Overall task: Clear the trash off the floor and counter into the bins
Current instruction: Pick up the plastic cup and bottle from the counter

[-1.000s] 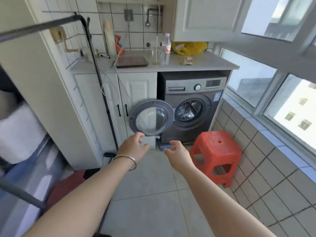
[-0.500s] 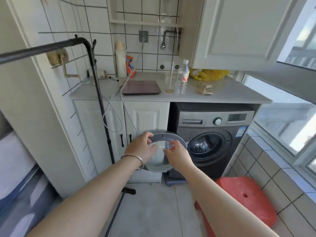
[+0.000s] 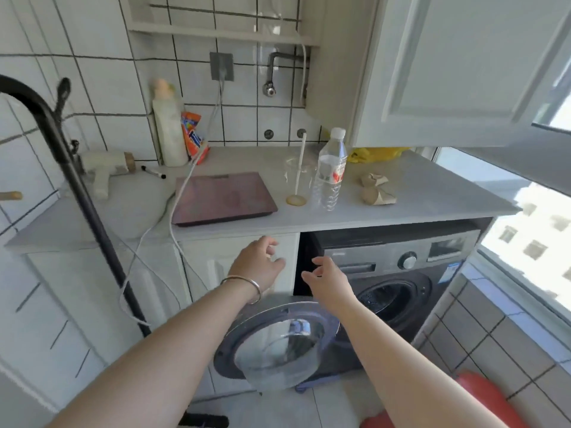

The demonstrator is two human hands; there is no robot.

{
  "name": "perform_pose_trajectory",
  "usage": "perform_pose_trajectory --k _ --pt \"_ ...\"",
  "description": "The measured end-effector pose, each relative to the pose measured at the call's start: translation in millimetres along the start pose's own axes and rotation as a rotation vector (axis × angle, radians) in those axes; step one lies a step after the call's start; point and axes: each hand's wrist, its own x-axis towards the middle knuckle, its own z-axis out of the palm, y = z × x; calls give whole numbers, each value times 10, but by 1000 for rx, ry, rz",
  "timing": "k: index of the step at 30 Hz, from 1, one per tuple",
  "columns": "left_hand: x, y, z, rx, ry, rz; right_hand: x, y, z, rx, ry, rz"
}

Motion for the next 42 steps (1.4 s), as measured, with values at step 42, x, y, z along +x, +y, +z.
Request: perform_pose_trajectory --k 42 --pt "1775 1132 1427 -519 -777 595 498 614 -1045 523 873 362"
